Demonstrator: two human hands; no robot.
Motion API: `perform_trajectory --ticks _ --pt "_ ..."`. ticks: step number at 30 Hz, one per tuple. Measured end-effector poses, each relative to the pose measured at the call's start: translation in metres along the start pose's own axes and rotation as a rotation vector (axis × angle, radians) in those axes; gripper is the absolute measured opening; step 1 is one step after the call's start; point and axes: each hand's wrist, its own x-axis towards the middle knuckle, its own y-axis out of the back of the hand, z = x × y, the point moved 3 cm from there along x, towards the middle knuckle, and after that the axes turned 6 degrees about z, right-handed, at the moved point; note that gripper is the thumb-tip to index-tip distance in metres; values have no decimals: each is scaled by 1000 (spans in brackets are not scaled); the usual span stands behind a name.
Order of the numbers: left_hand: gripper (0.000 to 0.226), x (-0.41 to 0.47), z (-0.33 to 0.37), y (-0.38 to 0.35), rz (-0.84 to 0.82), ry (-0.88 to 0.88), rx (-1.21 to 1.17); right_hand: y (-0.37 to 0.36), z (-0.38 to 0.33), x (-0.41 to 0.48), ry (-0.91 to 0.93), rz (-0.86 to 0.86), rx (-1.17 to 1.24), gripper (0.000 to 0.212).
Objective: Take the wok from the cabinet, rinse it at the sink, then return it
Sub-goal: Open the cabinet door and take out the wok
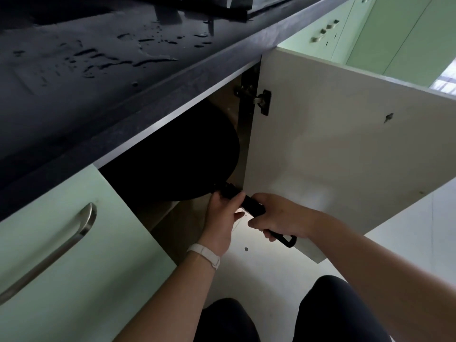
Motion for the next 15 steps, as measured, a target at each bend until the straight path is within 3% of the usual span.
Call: perform_trajectory --ticks 8,15 --pt "31 -5 -3 -6 -54 73 -94 -4 17 -9 -143 -216 241 37" --pt "31 -13 -2 -5 -78 77 -104 -9 25 -15 -133 -288 457 36"
